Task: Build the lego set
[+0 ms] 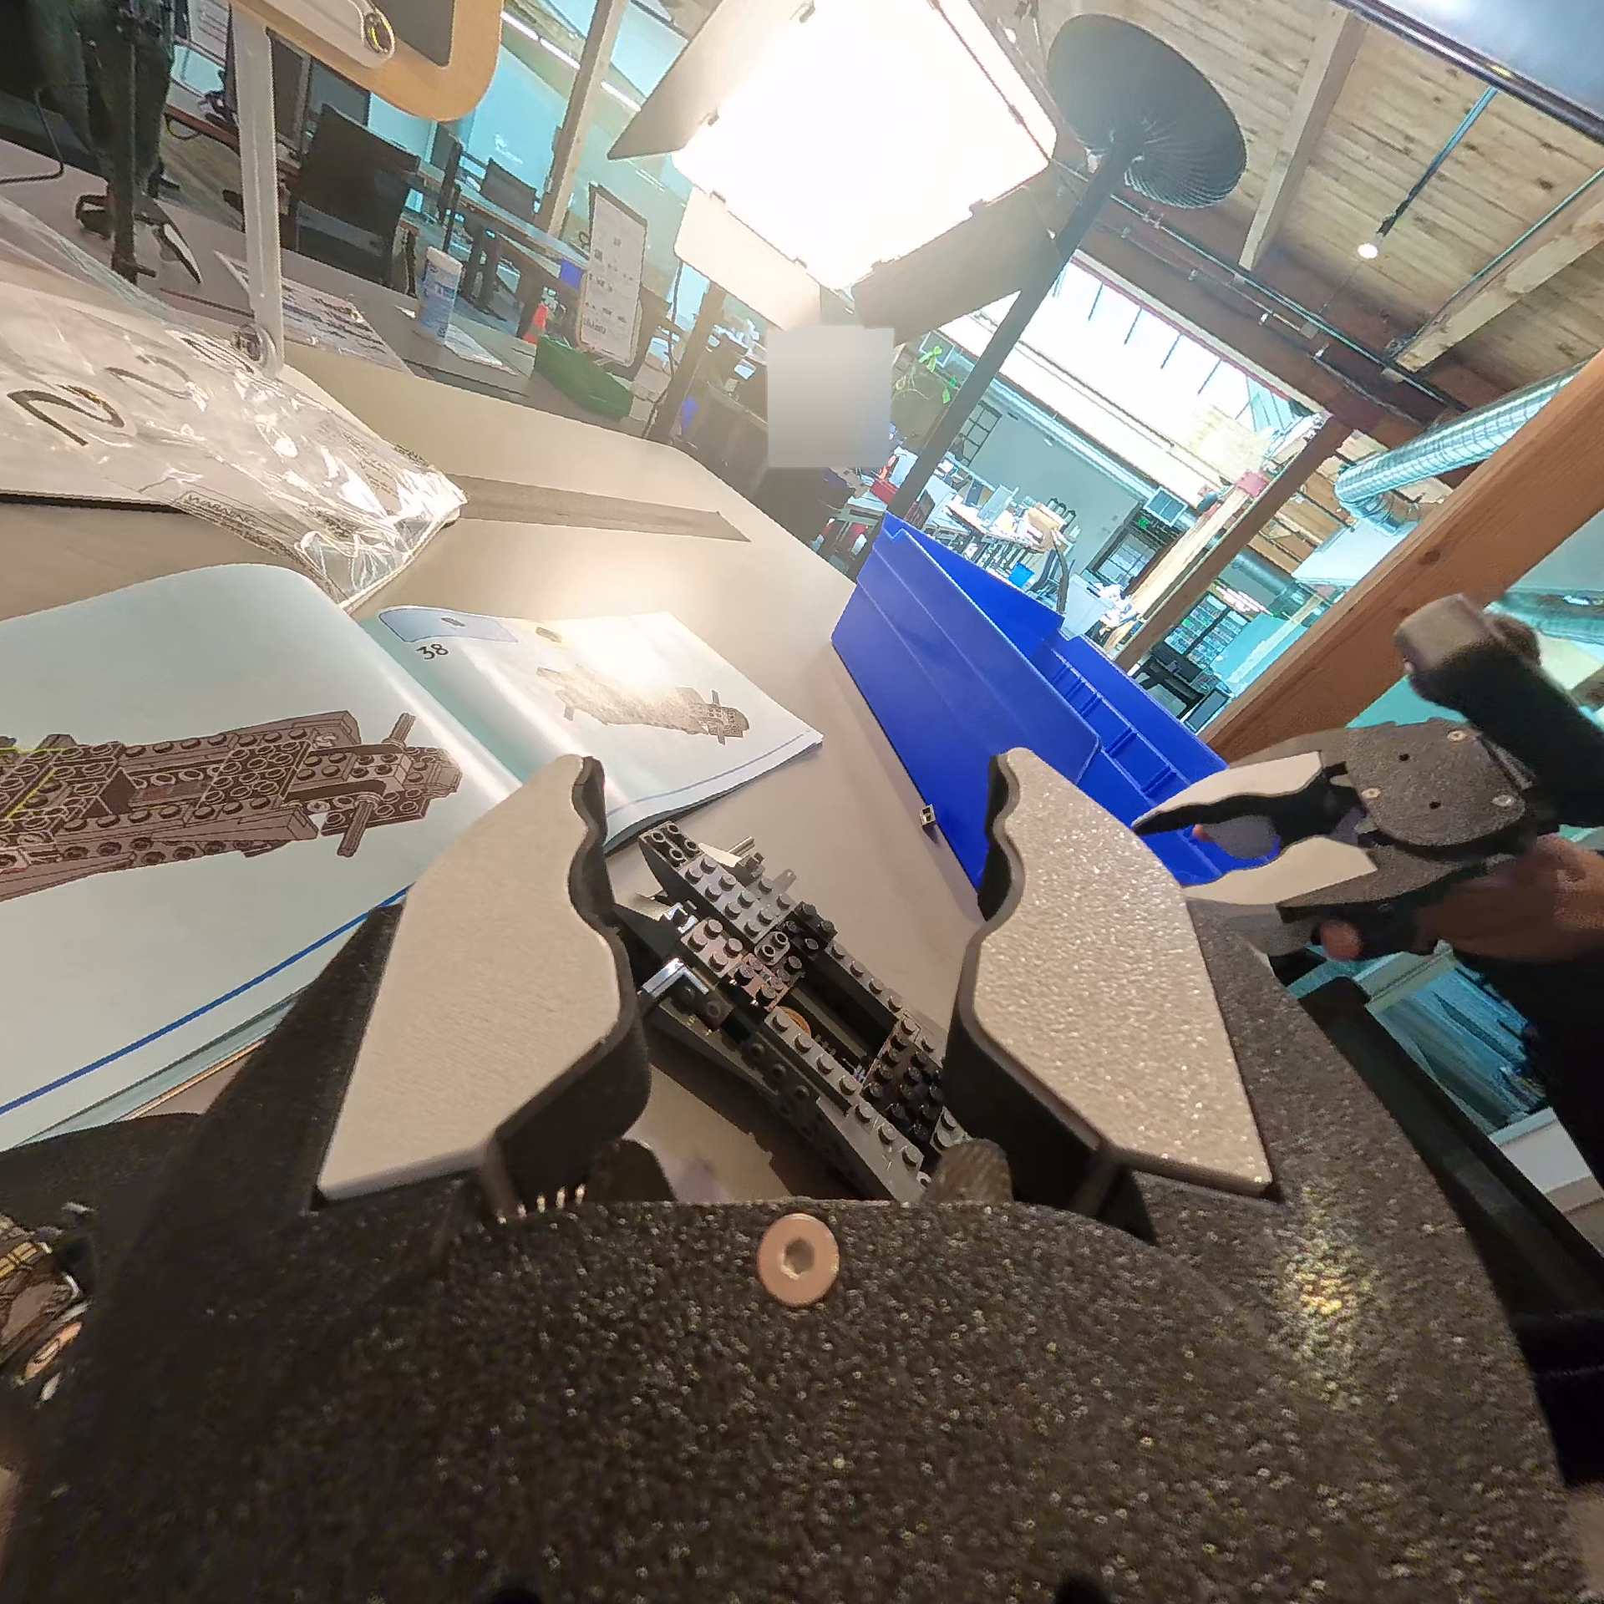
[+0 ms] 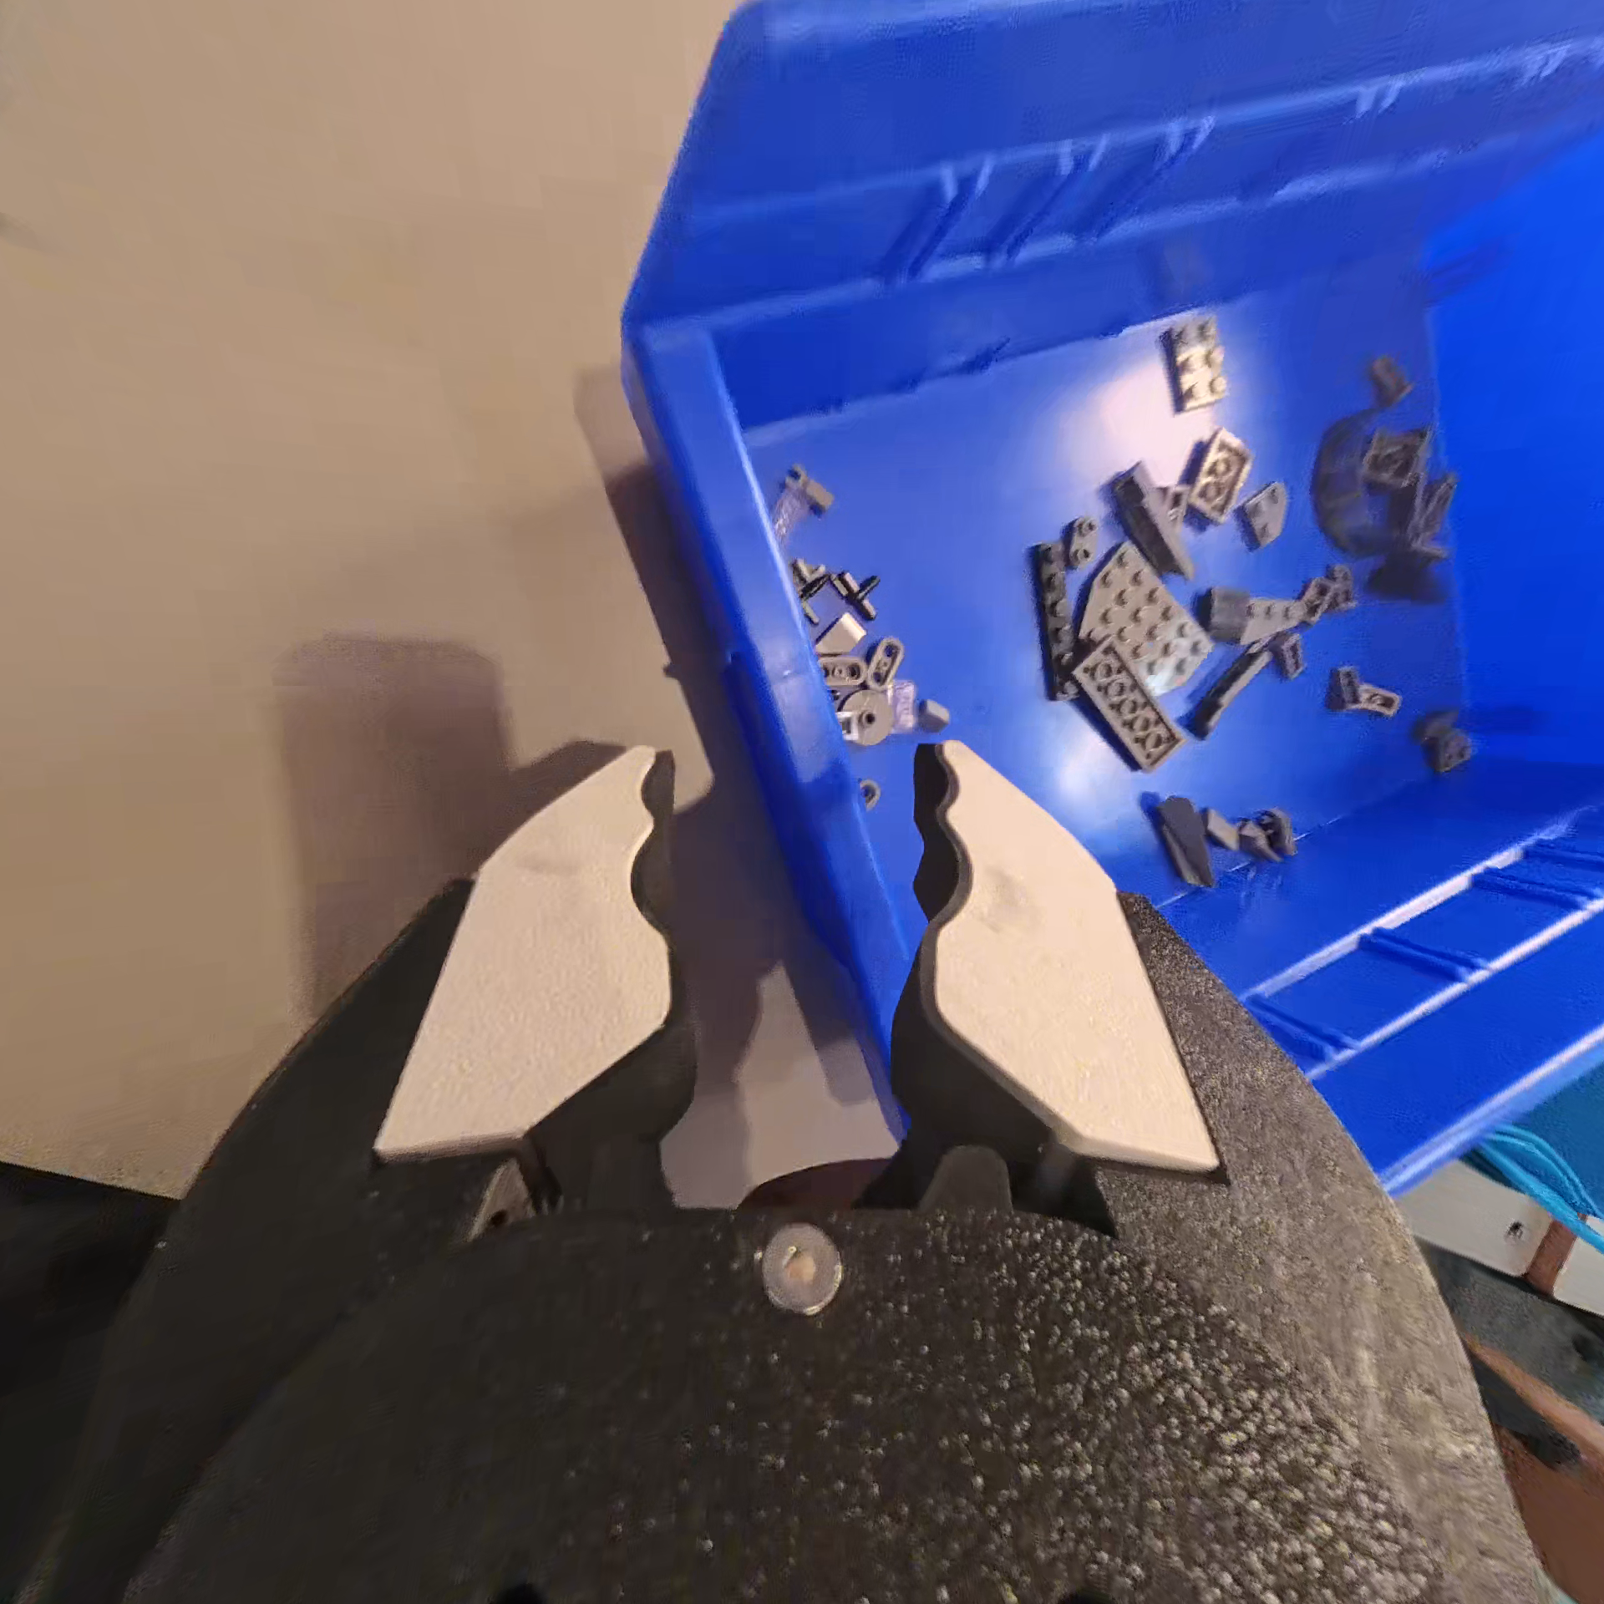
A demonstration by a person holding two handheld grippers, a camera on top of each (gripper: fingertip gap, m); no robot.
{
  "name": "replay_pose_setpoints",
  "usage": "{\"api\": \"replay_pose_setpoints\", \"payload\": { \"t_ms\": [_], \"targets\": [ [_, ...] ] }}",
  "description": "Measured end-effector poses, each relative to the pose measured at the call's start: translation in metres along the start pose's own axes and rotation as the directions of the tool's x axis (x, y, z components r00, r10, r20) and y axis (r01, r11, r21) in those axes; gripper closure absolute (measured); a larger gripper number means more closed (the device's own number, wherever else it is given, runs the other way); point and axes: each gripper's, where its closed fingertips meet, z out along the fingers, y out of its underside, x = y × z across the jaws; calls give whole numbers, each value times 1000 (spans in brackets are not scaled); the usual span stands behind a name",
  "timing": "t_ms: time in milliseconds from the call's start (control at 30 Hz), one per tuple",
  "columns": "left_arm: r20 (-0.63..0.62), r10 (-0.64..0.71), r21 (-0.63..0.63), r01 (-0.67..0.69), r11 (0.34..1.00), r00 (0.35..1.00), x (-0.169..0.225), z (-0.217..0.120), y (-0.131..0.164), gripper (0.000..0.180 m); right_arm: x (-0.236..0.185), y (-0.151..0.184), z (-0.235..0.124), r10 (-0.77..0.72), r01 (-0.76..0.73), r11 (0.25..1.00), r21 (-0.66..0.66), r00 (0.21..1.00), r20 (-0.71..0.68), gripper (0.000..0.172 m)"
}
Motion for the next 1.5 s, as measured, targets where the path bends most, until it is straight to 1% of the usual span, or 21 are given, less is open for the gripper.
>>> {"api": "replay_pose_setpoints", "payload": {
  "t_ms": [67, 100, 200, 267, 367, 600, 700, 767, 933, 1100, 1233, 1367, 1433, 1500],
  "targets": [
    [-1, -2, 3, 2, 1000, 1000, 0, -1, 0, 96, -7, 5, 7, -3, 3, 1000, -19, 1000, 4, 125],
    [-2, -3, 4, 3, 1000, 1000, 0, -1, 0, 96, -7, 7, 9, -15, 15, 1000, -24, 1000, -16, 124],
    [-2, -8, 5, 8, 1000, 1000, 0, -1, -1, 96, -3, 10, 10, -53, 50, 998, -38, 995, -88, 133],
    [-3, -6, 3, 6, 1000, 1000, 0, -1, -1, 96, -6, 11, 8, -67, 63, 997, -43, 994, -86, 133],
    [-2, -3, -1, 3, 1000, 1000, 0, 0, 0, 96, -16, 12, 5, -77, 74, 996, -41, 995, -63, 133],
    [-4, -12, 2, 12, 1000, 1000, -1, 0, -1, 96, -45, 23, -8, -109, 110, 990, -92, 994, 23, 126],
    [-5, -13, 2, 13, 1000, 1000, 0, -1, 0, 96, -62, 25, -16, -112, 121, 988, -101, 990, 89, 128],
    [-6, -14, 0, 14, 1000, 1000, 0, 0, 0, 96, -67, 24, -19, -110, 120, 989, -92, 989, 102, 132],
    [-7, -16, 0, 16, 1000, 1000, 0, -1, 0, 96, -53, 18, -19, -93, 94, 994, -60, 996, 16, 131],
    [-9, -22, 1, 22, 1000, 1000, 0, -1, 0, 96, -43, 19, -14, -69, 69, 996, -54, 998, 0, 123],
    [-11, -31, 4, 31, 1000, 999, 0, -2, -1, 96, -19, 27, -13, -63, 57, 995, -80, 995, -73, 123],
    [-13, -34, 3, 34, 999, 999, 0, -2, -1, 96, 13, 35, -11, -34, 16, 996, -91, 980, -198, 125],
    [-14, -33, 1, 33, 999, 999, 0, -2, 0, 96, 18, 33, -16, -46, 32, 997, -65, 974, -222, 127],
    [-13, -32, 0, 32, 1000, 999, 0, -2, 0, 96, 13, 23, -25, -43, 44, 999, -3, 980, -195, 128]
  ]
}}
